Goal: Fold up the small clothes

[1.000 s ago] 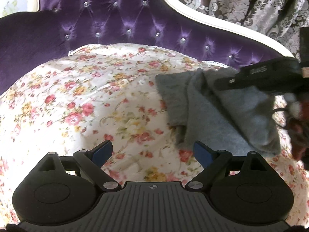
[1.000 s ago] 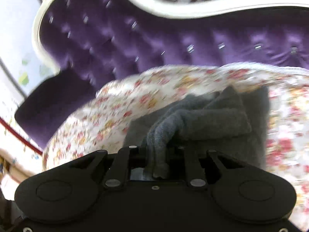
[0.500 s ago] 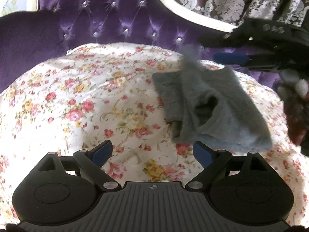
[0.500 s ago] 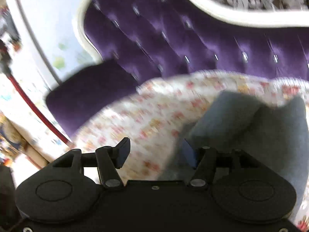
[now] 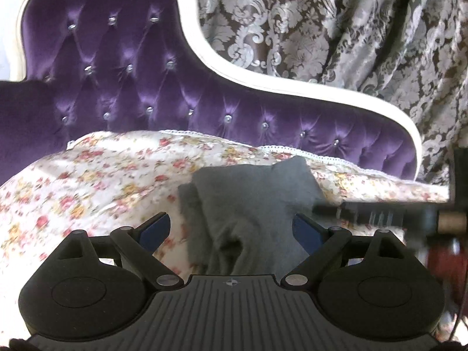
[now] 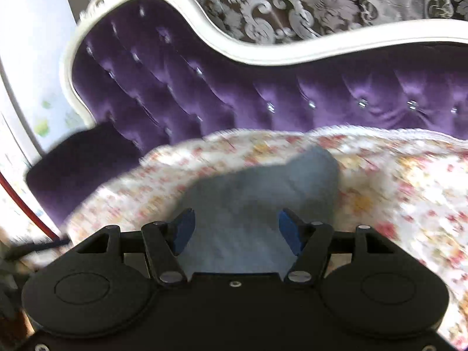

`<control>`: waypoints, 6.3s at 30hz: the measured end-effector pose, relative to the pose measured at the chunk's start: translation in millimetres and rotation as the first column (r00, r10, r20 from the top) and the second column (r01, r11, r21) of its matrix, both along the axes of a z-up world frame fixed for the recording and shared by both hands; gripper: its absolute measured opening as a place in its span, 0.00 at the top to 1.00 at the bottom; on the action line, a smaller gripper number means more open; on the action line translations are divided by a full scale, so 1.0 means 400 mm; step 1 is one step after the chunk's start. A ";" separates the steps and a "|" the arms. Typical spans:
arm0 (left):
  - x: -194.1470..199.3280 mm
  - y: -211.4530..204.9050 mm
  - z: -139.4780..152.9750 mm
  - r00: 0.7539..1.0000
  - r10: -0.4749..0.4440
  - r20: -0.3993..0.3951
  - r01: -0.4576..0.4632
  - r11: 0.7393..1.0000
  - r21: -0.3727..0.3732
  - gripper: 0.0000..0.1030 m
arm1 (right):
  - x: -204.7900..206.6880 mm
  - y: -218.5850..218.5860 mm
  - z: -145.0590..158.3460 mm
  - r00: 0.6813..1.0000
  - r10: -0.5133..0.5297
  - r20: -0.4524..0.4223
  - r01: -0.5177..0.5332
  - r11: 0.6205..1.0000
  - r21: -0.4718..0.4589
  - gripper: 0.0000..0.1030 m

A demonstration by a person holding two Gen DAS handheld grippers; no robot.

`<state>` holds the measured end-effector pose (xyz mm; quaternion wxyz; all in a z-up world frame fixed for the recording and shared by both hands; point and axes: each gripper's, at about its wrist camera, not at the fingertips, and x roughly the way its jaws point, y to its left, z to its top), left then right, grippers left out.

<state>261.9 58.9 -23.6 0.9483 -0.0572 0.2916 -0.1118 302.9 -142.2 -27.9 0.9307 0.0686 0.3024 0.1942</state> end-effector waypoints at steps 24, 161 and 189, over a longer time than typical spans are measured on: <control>0.055 0.149 -0.168 0.963 -0.003 -0.271 -0.073 0.960 -0.269 0.09 | -0.120 -0.036 -0.058 0.996 0.034 0.087 -0.039 0.998 0.052 0.15; -0.678 -0.049 -0.078 0.994 -0.021 -0.109 0.035 0.991 0.127 0.10 | -0.915 -0.162 -0.123 0.977 -0.209 0.051 0.212 0.973 -0.085 0.13; -0.889 -0.140 0.076 0.996 0.092 0.002 -0.089 0.960 0.267 0.08 | -1.095 -0.109 -0.041 0.951 -0.292 0.105 0.293 0.956 0.001 0.00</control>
